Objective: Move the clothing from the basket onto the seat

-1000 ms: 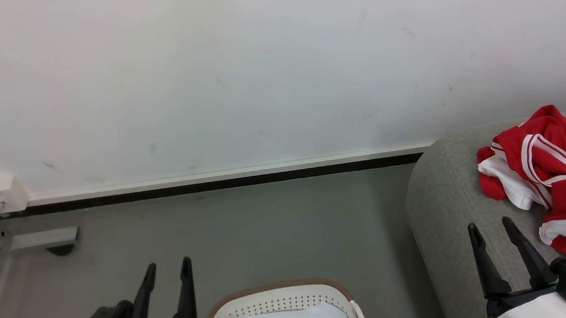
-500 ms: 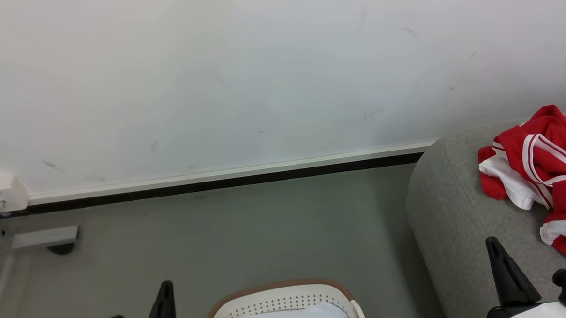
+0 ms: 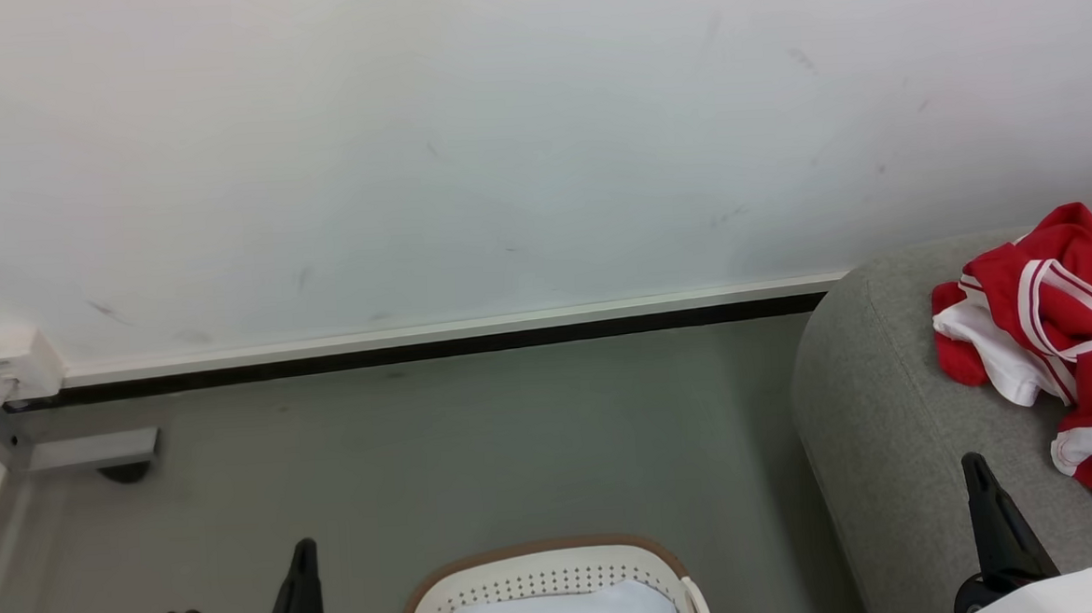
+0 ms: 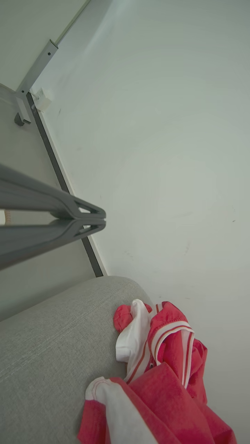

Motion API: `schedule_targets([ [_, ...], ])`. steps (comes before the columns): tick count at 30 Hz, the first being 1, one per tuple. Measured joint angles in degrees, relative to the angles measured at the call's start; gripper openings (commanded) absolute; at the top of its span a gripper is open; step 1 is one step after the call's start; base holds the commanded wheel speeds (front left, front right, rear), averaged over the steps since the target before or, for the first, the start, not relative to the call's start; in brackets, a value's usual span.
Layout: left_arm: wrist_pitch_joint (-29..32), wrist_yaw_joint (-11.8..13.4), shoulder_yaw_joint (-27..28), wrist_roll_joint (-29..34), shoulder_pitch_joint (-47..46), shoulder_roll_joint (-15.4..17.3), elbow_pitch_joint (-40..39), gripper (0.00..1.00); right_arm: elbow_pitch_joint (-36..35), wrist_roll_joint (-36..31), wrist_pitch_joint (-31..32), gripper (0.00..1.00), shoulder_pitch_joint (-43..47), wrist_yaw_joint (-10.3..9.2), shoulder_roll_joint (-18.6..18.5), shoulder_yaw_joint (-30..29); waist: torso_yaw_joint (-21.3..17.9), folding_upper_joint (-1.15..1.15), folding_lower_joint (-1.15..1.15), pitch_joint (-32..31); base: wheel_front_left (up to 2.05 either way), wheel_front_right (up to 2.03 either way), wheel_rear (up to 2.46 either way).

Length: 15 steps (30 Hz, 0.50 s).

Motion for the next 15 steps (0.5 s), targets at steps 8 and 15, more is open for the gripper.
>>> schedule_targets([
  [8,1.8,-0.4,1.1,-6.4,-0.3,0.0,-0.3,0.00,-0.3,5.7,1.8,0.00,0.0,0.00,0.5,-1.6,0.3,0.00,0.00,0.1,0.00,0.00,0.00],
  [15,3.3,-0.7,1.8,-12.0,-0.8,0.0,-0.5,0.00,-0.5,10.4,3.4,0.00,0.0,0.00,1.4,-2.7,0.6,0.00,0.00,0.3,0.00,0.00,0.00],
])
